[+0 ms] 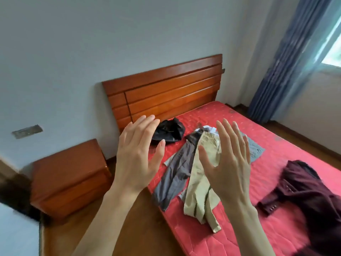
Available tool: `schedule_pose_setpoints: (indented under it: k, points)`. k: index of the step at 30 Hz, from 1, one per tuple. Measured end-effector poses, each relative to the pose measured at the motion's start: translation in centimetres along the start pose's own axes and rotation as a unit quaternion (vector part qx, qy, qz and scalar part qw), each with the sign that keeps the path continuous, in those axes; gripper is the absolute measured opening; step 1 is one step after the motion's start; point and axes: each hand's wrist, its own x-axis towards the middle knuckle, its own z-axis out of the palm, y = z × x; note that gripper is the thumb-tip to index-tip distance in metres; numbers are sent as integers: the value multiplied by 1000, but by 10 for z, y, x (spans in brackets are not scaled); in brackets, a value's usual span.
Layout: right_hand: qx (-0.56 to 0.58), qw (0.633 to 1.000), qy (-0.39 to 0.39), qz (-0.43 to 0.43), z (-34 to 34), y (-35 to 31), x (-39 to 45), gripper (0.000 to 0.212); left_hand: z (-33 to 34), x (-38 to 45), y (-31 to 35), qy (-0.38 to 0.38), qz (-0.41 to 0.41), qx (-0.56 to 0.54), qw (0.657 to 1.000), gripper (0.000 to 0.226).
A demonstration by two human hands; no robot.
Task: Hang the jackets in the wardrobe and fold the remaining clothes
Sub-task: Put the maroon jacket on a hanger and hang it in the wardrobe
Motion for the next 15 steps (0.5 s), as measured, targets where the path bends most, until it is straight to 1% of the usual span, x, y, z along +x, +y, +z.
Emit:
schedule_pose_setpoints:
  k: [7, 11, 15]
  points:
    - [-104, 990, 50, 86, -12, 34, -5, 67, 73, 39, 10, -35, 83, -113, 989, 48]
    - [-169, 976, 57, 128, -35, 56, -19, 66, 114, 49, 41, -56, 112, -176, 976, 48]
    - [-213, 958, 82, 173, -64, 85, -33, 65, 152, 58, 81, -79, 152, -233, 957, 47]
